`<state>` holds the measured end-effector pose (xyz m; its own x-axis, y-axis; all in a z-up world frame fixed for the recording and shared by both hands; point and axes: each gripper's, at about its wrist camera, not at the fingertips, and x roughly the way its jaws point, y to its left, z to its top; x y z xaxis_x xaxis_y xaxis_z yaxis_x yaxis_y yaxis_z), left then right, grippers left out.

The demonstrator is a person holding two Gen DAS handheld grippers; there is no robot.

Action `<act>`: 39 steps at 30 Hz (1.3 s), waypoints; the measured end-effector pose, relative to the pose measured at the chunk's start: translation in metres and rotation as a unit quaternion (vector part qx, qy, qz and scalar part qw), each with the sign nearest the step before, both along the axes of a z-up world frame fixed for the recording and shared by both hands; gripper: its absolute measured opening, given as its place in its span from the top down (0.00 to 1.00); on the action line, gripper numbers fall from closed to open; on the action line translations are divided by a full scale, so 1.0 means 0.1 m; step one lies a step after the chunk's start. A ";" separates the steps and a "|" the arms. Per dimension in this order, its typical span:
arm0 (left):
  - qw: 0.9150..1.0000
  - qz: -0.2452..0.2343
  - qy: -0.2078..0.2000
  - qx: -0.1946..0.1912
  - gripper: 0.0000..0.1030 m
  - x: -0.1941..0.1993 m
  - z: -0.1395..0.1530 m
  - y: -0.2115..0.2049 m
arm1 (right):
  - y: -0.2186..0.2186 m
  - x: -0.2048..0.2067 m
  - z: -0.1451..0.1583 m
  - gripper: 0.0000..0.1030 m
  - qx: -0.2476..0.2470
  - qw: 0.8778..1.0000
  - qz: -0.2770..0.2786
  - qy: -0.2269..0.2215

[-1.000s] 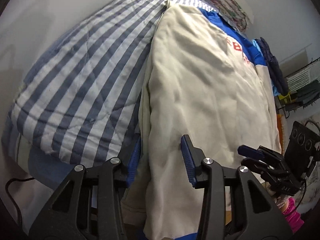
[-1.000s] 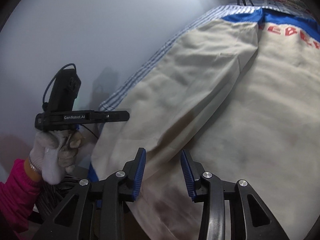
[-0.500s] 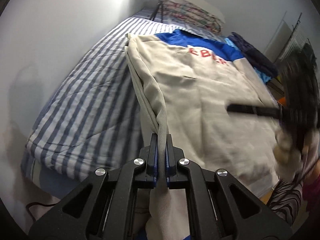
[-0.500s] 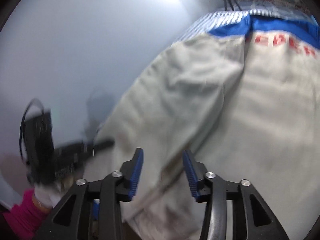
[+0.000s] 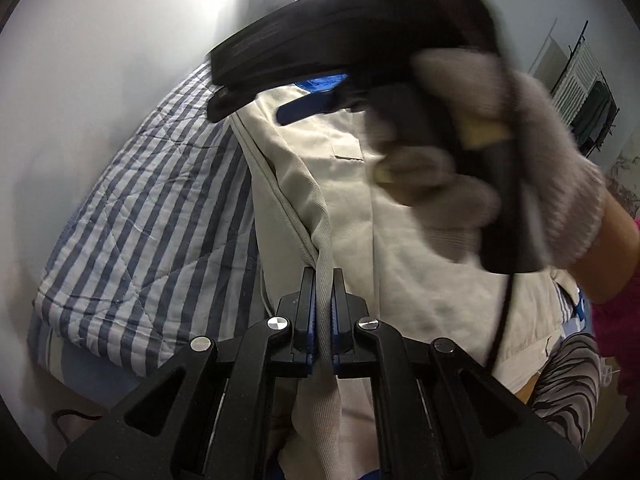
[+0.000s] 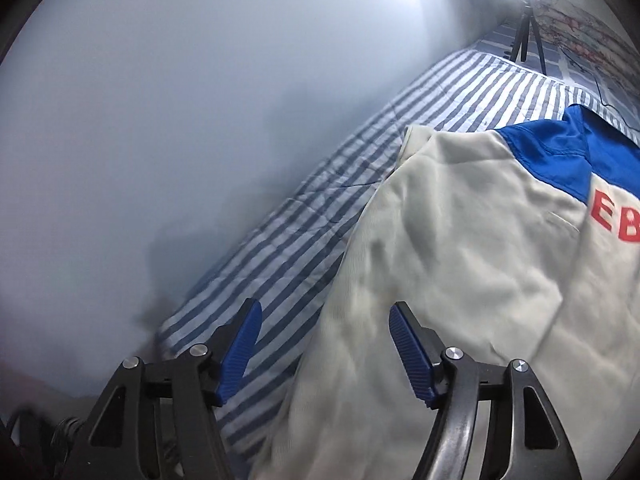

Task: Fold large clothes

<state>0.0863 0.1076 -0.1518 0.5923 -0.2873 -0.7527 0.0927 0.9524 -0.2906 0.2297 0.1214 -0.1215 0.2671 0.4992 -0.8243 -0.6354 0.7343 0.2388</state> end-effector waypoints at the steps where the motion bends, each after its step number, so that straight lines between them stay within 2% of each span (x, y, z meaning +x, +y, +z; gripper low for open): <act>1: 1.000 -0.003 -0.001 0.002 0.97 0.00 0.00 -0.01 | 0.05 0.02 -0.03 0.37 -0.008 1.000 -0.002 0.000; 3: 1.000 -0.008 -0.004 0.009 0.97 0.00 0.01 -0.02 | 0.17 0.08 -0.16 0.43 -0.037 0.999 -0.013 0.000; 5: 1.000 -0.013 -0.004 0.014 0.97 0.01 0.00 -0.06 | 0.21 0.12 -0.27 0.66 -0.062 0.998 -0.019 0.002; 6: 1.000 -0.015 -0.004 0.015 0.97 0.01 0.01 -0.07 | 0.23 0.14 -0.33 0.71 -0.074 0.997 -0.020 0.005; 8: 1.000 -0.019 -0.005 0.016 0.97 0.03 0.01 -0.11 | 0.19 0.15 -0.36 0.87 -0.072 0.997 -0.021 0.005; 11: 0.999 -0.033 -0.015 0.031 0.97 -0.02 0.08 -0.23 | -0.02 0.14 -0.31 0.98 -0.035 0.999 -0.030 0.009; 15: 0.996 -0.067 -0.032 0.053 0.97 -0.09 0.18 -0.50 | -0.45 0.09 -0.17 0.99 0.026 0.999 -0.046 0.008; 19: 0.991 -0.105 -0.039 0.066 0.97 -0.14 0.23 -0.83 | -1.04 0.01 -0.08 0.99 0.093 0.992 -0.080 0.009; 26: 0.982 -0.171 -0.023 0.079 0.97 -0.18 0.15 -1.33 | -2.06 -0.10 -0.34 0.99 0.161 0.972 -0.166 0.036; 30: 0.979 -0.199 0.001 0.042 0.97 -0.22 0.18 -1.43 | -2.40 -0.02 -0.58 0.99 0.165 0.963 -0.203 0.068; 33: 0.976 -0.215 -0.006 0.019 0.97 -0.32 0.29 -1.37 | -2.47 0.06 -0.73 0.99 0.157 0.961 -0.211 0.082; 36: 0.980 -0.194 -0.037 0.025 0.97 -0.36 0.44 -1.15 | -2.41 0.13 -0.76 0.99 0.147 0.966 -0.198 0.079; 39: 0.986 -0.162 -0.025 0.027 0.97 -0.28 0.43 -0.96 | -2.32 0.13 -0.76 0.99 0.141 0.968 -0.193 0.078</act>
